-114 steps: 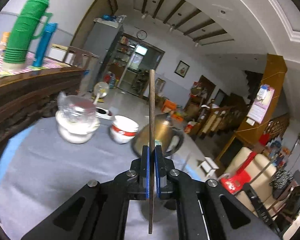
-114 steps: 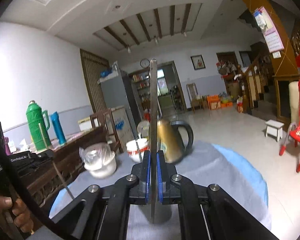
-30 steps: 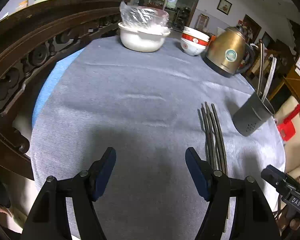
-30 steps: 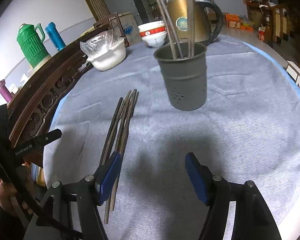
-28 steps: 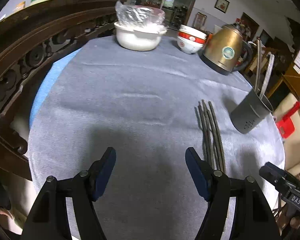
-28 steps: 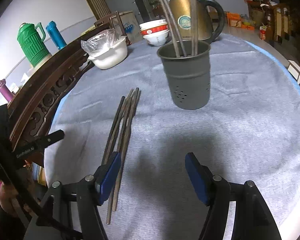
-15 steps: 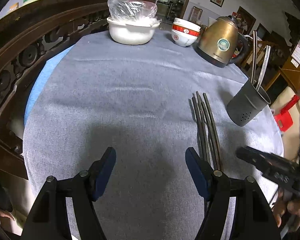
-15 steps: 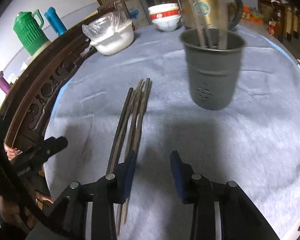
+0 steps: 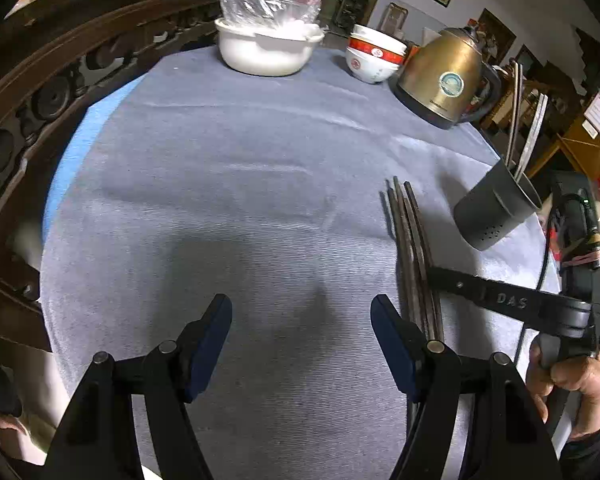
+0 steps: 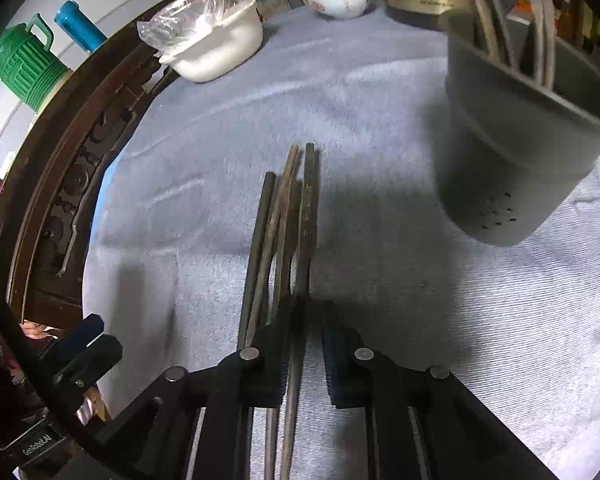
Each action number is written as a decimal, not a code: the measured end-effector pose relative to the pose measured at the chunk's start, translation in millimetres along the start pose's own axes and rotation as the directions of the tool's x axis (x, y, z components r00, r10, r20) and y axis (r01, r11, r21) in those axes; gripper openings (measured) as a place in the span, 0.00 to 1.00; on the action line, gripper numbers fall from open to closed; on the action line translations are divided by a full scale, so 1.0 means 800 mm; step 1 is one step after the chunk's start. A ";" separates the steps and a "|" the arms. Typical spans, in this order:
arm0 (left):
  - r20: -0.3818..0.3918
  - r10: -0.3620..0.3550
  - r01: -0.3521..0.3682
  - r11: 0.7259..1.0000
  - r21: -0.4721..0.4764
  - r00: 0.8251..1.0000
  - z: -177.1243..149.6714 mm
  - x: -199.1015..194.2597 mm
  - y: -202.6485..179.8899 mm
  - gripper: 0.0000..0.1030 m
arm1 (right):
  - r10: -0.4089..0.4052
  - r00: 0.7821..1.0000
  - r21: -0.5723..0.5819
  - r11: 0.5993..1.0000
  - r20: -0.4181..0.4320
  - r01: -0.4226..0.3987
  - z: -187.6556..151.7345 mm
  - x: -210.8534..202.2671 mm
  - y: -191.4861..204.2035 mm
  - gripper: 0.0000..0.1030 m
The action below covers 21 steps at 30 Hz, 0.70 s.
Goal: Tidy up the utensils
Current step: 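Grasp a chopstick with the right tool while the left tool approaches the row, then grasp another dark chopstick with the left tool while the right tool holds its chopstick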
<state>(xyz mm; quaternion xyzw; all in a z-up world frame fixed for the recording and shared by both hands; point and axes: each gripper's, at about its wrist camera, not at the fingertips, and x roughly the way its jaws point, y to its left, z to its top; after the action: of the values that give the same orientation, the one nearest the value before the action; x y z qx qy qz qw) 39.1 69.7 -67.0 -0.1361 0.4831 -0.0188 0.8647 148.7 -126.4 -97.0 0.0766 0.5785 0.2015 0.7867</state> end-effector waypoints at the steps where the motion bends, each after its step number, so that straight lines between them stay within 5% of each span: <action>1: -0.006 -0.006 0.006 1.000 0.006 1.000 0.002 0.001 -0.003 0.70 | -0.002 1.000 0.000 1.000 -0.009 0.002 0.000 0.001 0.000 0.09; 10: -0.104 -0.008 0.015 0.998 0.068 0.995 0.030 0.031 -0.051 0.63 | -0.040 0.999 -0.005 0.999 -0.015 0.040 -0.012 -0.017 -0.025 0.07; 17: -0.271 0.021 -0.005 0.998 0.060 0.962 0.049 0.089 -0.079 0.47 | -0.005 1.000 0.027 1.000 -0.006 0.005 -0.031 -0.032 -0.058 0.07; 21: -0.289 0.053 -0.033 0.997 0.075 0.956 0.052 0.096 -0.088 0.47 | 0.027 1.000 0.024 0.999 0.000 -0.027 -0.032 -0.033 -0.065 0.07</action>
<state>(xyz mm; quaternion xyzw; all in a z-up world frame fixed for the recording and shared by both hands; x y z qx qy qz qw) 122.4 -2.0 -92.3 -0.0911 0.6070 -0.0365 0.7886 130.2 -187.0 -100.2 0.0938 0.5798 0.2050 0.7830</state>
